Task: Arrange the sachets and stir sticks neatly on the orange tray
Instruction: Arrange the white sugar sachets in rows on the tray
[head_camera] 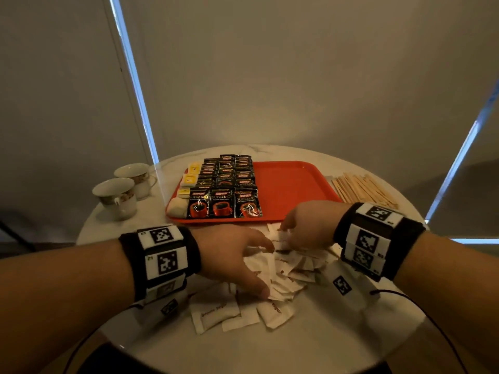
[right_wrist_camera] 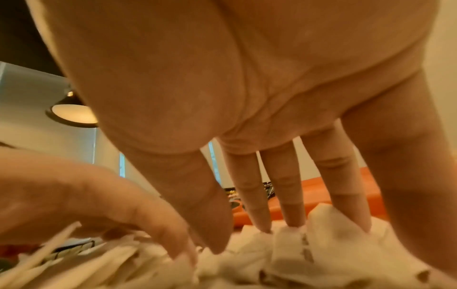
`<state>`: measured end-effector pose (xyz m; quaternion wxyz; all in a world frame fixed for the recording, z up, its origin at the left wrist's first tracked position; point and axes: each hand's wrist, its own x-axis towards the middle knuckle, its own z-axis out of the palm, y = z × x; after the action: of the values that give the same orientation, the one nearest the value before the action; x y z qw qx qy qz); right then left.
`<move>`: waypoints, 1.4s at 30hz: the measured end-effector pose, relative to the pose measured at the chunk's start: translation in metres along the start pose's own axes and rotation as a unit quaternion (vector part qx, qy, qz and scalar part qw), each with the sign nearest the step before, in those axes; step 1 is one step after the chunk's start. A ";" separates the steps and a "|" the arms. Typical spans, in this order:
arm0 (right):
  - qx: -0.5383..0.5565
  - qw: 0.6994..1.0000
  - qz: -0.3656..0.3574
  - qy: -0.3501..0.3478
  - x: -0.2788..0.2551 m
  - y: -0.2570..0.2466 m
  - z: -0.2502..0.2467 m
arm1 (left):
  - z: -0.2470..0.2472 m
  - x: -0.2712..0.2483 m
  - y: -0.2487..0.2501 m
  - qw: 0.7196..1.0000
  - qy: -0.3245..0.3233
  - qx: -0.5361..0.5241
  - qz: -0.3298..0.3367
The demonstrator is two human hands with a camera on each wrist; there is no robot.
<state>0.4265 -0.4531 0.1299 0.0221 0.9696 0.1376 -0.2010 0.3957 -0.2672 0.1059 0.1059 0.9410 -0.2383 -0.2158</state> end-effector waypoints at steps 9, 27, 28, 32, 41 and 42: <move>0.013 0.999 -0.037 -0.007 -0.025 -0.007 0.002 | 0.000 -0.022 -0.009 0.998 0.017 -0.062 0.007; 0.000 0.999 0.048 0.026 0.009 0.019 -0.001 | -0.024 -0.026 -0.044 0.976 0.081 0.049 -0.197; -0.001 0.999 0.039 0.027 0.006 0.018 0.000 | -0.023 -0.029 -0.044 0.977 0.079 0.044 -0.194; 0.015 0.999 0.032 0.021 -0.006 0.012 0.001 | -0.020 -0.041 -0.039 0.980 0.068 0.025 -0.187; -0.019 0.987 -0.154 -0.051 -0.032 -0.064 -0.007 | -0.019 -0.062 -0.035 0.972 0.134 -0.051 -0.187; -0.045 0.984 -0.161 -0.066 -0.028 -0.072 -0.004 | -0.020 -0.064 -0.035 0.969 0.146 -0.066 -0.191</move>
<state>0.3831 -0.3906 0.1457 0.0421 0.9175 0.2988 -0.2592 0.3685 -0.2040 0.1360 0.1583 0.9813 -0.0218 -0.1074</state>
